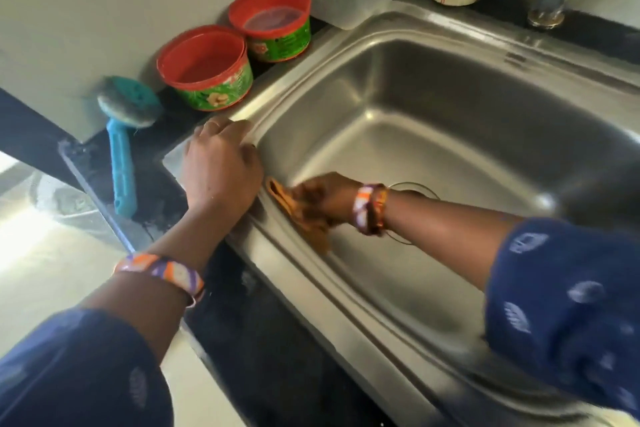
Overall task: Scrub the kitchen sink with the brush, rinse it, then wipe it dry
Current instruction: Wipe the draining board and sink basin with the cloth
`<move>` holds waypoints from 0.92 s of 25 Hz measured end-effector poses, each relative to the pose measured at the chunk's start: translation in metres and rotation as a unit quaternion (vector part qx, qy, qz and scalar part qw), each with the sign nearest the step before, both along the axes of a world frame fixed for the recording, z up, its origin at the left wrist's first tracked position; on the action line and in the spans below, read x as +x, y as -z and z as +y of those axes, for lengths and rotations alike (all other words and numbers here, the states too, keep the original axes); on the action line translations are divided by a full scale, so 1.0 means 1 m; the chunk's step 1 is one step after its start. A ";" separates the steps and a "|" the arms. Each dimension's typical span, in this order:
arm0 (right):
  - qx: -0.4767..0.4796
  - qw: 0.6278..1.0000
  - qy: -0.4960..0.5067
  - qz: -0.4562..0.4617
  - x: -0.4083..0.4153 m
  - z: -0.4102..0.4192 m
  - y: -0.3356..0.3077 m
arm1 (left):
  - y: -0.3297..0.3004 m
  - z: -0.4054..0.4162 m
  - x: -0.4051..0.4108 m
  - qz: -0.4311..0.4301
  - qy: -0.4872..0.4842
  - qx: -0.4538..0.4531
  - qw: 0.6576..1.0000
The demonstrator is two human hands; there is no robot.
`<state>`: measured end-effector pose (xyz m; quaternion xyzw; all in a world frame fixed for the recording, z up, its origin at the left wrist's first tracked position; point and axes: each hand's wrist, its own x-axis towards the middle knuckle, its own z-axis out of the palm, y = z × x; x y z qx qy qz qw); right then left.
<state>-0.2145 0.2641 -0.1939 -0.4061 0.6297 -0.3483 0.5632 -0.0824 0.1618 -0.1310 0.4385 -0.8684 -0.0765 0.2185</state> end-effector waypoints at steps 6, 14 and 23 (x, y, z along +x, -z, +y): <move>0.217 0.911 -0.347 0.052 -0.044 0.104 0.007 | 0.002 0.000 -0.002 -0.024 -0.023 0.022 0.999; -0.003 0.980 0.153 0.130 0.011 -0.048 0.014 | 0.005 -0.001 -0.002 -0.014 -0.022 0.027 0.999; 0.062 0.889 -0.329 0.311 -0.011 0.041 0.040 | 0.001 0.001 -0.002 -0.065 -0.013 0.020 0.998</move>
